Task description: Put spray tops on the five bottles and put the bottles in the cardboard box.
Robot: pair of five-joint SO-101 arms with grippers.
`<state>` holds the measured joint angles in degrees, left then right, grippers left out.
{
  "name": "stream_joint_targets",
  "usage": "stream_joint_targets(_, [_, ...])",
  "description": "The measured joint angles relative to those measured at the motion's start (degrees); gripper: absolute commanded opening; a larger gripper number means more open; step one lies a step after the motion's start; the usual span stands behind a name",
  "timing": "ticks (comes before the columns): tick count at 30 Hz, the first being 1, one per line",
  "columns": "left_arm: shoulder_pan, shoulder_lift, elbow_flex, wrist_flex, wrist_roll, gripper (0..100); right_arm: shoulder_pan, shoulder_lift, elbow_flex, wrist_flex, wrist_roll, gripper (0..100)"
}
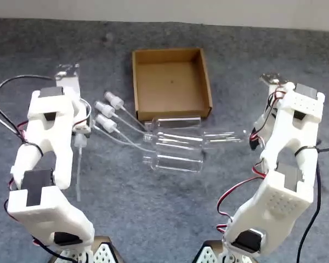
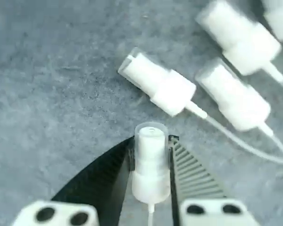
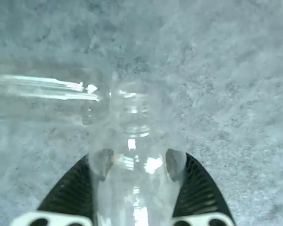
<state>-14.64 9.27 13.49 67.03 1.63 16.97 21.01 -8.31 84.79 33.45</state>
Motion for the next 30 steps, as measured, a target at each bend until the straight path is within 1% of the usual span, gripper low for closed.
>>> stream_joint_targets(2, [0.00,0.00,-2.02,2.90,-4.13,0,0.00,0.00,0.18,-0.09,0.88,0.5])
stream_joint_targets(3, [0.00,0.00,-2.90,3.87,-5.01,0,0.00,0.00,0.18,-0.09,1.05,0.5])
stream_joint_targets(6, [0.00,-2.20,-4.22,5.36,-5.80,1,0.53,0.00,0.18,-0.09,1.32,0.5])
stream_joint_targets(9, [0.18,-7.82,-4.40,5.80,-5.80,1,1.14,-1.23,0.18,0.00,1.32,0.5])
stream_joint_targets(14, [2.81,-18.37,-4.40,7.03,-5.98,1,-0.88,-9.14,0.18,0.00,1.32,0.5])
stream_joint_targets(16, [3.60,-22.24,-4.40,8.00,-5.98,1,-2.99,-13.54,0.70,0.00,0.70,0.5])
stream_joint_targets(19, [5.27,-28.13,-3.96,8.62,-5.98,1,-6.77,-20.84,4.66,-0.70,-2.20,0.5])
stream_joint_targets(22, [7.21,-35.25,-0.44,8.44,-5.98,1,-12.48,-28.04,10.29,-3.43,-4.31,0.5])
stream_joint_targets(26, [9.23,-45.71,5.80,3.69,-2.11,1,-22.07,-38.15,17.93,-7.82,-9.67,0.5])
stream_joint_targets(30, [10.90,-56.00,10.46,-0.44,2.73,1,-30.68,-48.35,27.60,-15.21,-16.97,0.5])
